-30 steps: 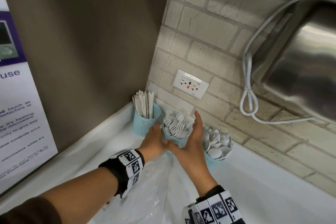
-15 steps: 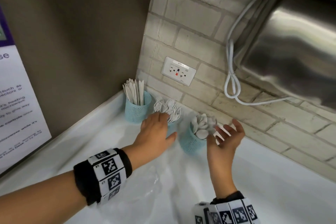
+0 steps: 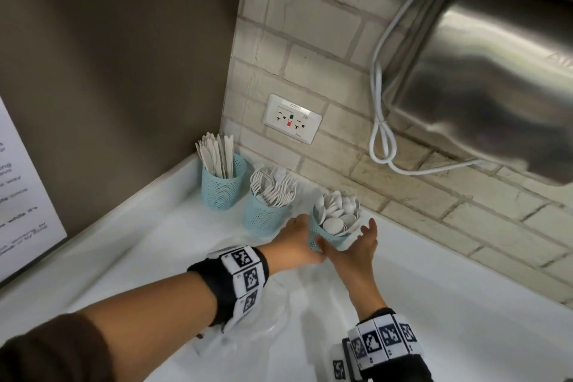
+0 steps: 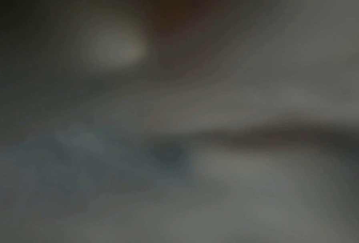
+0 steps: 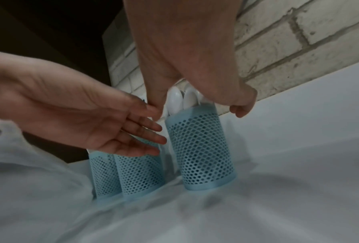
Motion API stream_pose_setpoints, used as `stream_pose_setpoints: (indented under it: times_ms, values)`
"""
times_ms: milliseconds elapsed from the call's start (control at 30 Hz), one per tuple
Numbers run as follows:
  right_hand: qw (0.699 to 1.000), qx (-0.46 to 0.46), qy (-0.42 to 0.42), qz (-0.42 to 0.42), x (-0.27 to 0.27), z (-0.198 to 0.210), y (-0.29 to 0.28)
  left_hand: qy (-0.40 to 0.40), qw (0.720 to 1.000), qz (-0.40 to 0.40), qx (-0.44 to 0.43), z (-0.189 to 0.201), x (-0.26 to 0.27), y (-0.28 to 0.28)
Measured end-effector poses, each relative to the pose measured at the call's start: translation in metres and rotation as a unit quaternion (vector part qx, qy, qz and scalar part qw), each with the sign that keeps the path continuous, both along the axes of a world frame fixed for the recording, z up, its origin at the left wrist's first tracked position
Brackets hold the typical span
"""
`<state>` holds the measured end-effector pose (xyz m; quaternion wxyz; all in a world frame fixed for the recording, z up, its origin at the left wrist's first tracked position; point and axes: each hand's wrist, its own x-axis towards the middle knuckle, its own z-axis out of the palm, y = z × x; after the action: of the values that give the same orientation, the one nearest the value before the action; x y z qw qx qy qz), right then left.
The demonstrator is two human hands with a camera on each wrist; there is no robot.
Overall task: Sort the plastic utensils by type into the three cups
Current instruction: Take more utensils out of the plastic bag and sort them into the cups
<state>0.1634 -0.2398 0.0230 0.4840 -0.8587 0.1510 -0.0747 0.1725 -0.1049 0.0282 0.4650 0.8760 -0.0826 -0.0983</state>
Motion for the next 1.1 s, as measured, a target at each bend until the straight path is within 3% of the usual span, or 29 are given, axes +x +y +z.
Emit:
stream_pose_setpoints:
  times_ms: [233, 467, 600, 700, 933, 1100]
  values:
    - [0.998, 0.014, -0.064, 0.022, 0.029, -0.001, 0.011, -0.015, 0.981, 0.032, -0.193, -0.036, 0.025, -0.011]
    - [0.988, 0.094, -0.091, 0.082, 0.034, 0.004, 0.004, -0.022, 0.98, 0.055, -0.191, -0.045, 0.042, -0.017]
    - [0.977, 0.147, -0.135, 0.075, 0.035, 0.015, -0.005, -0.039, 0.98, 0.043, -0.192, -0.041, 0.041, -0.015]
    - [0.975, 0.141, -0.11, 0.134, 0.033, 0.019, -0.004, -0.063, 0.978, 0.038, -0.194, -0.044, 0.042, -0.016]
    - [0.982, 0.085, -0.139, 0.096, 0.023, 0.013, -0.005, -0.058, 0.976, 0.027, -0.209, -0.042, 0.044, -0.017]
    - [0.968, -0.156, -0.151, 0.125, 0.029, -0.001, -0.004, -0.051, 0.978, 0.028, -0.201, -0.045, 0.042, -0.015]
